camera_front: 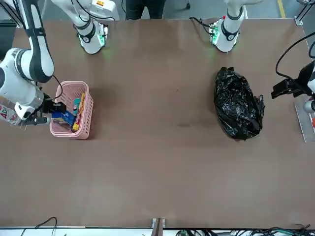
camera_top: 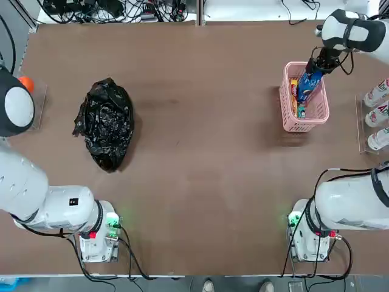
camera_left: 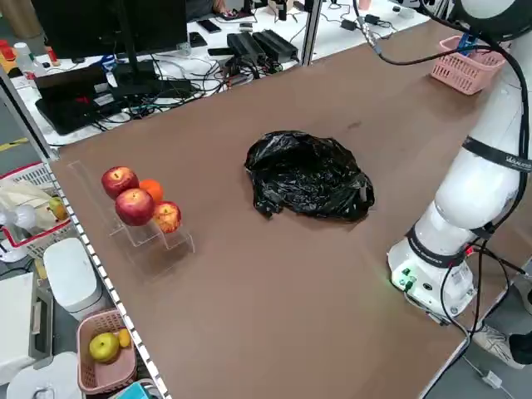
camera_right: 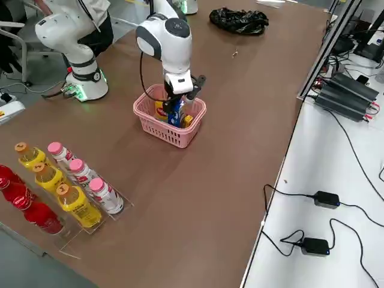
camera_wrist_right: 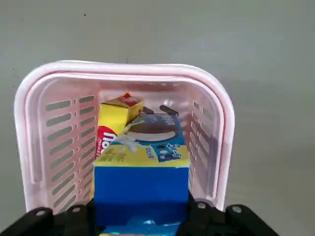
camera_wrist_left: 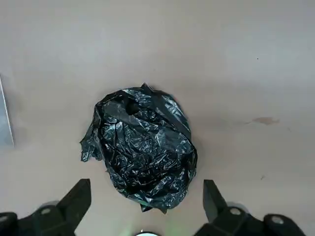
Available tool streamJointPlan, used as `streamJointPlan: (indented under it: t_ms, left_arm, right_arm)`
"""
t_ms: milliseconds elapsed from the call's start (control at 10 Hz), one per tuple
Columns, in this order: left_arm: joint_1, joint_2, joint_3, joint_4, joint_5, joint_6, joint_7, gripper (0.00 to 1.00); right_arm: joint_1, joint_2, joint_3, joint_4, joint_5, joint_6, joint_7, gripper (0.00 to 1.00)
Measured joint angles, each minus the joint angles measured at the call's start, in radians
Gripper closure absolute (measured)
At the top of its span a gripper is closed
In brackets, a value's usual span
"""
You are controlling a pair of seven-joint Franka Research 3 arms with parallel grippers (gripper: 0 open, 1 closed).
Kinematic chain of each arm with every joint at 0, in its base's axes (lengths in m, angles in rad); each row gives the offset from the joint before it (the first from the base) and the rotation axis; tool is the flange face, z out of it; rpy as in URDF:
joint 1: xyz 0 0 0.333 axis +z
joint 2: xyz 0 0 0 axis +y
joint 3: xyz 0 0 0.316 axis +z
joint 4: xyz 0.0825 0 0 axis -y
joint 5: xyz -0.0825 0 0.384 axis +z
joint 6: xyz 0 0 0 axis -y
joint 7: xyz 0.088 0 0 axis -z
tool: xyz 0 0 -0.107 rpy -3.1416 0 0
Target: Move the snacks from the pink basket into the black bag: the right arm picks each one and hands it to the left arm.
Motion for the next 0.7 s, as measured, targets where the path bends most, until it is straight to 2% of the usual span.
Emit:
streamJointPlan:
  t_ms: [500,700]
  left_arm:
    - [-0.007,0.000,-0.005,0.000,-0.010,0.004,0.001,0.00]
    - [0.002,0.001,0.000,0.000,-0.072,0.016,0.002,0.00]
  right_arm:
    - [0.000,-0.031,0.000,0.068,-0.002,-0.132,-0.001,0.46]
    - [0.000,-0.037,0.000,0.114,-0.008,-0.197,-0.002,0.46]
